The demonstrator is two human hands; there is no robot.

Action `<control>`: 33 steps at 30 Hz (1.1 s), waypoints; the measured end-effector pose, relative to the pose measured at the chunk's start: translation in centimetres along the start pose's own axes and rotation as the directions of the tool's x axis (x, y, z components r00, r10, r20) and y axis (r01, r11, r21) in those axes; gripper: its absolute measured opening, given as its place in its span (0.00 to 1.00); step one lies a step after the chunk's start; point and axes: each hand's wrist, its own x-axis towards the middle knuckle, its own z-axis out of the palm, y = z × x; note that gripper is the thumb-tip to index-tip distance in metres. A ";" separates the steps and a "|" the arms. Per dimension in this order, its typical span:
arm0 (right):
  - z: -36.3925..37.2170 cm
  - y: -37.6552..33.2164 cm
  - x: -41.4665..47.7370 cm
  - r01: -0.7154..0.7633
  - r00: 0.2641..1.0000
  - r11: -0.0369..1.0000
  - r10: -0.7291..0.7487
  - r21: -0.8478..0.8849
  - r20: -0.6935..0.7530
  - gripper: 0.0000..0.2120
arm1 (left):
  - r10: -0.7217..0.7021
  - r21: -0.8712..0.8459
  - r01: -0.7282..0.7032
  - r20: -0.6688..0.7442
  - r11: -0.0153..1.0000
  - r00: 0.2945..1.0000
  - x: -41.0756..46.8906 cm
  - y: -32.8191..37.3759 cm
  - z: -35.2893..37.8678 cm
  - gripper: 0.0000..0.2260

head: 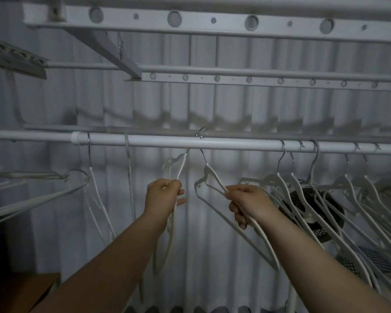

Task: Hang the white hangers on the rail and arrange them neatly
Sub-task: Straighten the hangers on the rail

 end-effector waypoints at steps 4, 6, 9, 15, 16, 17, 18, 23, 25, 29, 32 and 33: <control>0.1 -1.3 0.1 -0.061 0.997 0.997 0.063 -0.046 0.038 0.11 | 0.065 0.080 -0.062 -0.025 0.995 0.998 0.4 -0.4 -0.6 0.10; 0.1 -1.8 0.2 -0.091 0.994 0.993 0.095 -0.072 0.050 0.12 | 0.102 0.114 -0.098 -0.030 0.989 0.994 0.6 -0.5 -0.8 0.11; 0.2 -2.4 0.5 -0.138 0.988 0.984 0.145 -0.110 0.060 0.10 | 0.152 0.139 -0.145 -0.041 0.980 0.987 0.6 -0.7 -1.0 0.10; 0.7 -2.8 1.6 -0.180 0.981 0.971 0.188 -0.158 0.041 0.12 | 0.167 0.146 -0.156 -0.066 0.977 0.984 1.0 -1.2 -1.5 0.10; 0.9 -2.9 1.8 -0.182 0.981 0.970 0.190 -0.161 0.040 0.12 | 0.176 0.156 -0.165 -0.064 0.974 0.982 1.1 -1.2 -1.6 0.11; 1.1 -3.1 2.1 -0.183 0.981 0.970 0.191 -0.162 0.038 0.12 | 0.185 0.163 -0.174 -0.059 0.971 0.981 1.1 -1.2 -1.6 0.11; 1.2 -3.3 2.3 -0.184 0.981 0.970 0.192 -0.161 0.037 0.12 | 0.192 0.168 -0.181 -0.050 0.969 0.980 1.1 -1.2 -1.6 0.11; 0.9 -3.3 3.3 -0.184 0.983 0.978 0.185 -0.095 0.011 0.12 | 0.185 0.172 -0.177 -0.029 0.969 0.982 1.5 -1.3 -2.1 0.11; 0.8 -2.9 3.3 -0.170 0.985 0.982 0.170 -0.077 -0.004 0.12 | 0.135 0.128 -0.130 -0.025 0.983 0.991 1.7 -1.1 -2.4 0.11; 1.1 -1.7 2.8 -0.124 0.992 0.991 0.124 -0.047 -0.014 0.12 | 0.008 0.026 -0.008 -0.031 1.000 0.999 1.6 -0.5 -3.1 0.12; 1.0 -1.3 2.3 -0.072 0.997 0.997 0.072 -0.005 -0.006 0.09 | -0.041 0.007 0.041 -0.022 0.999 0.999 1.1 -0.3 -3.1 0.13; 1.0 -1.3 2.2 -0.055 0.998 0.998 0.055 0.004 -0.006 0.07 | -0.039 0.019 0.039 -0.015 0.999 0.999 0.9 -0.3 -3.1 0.12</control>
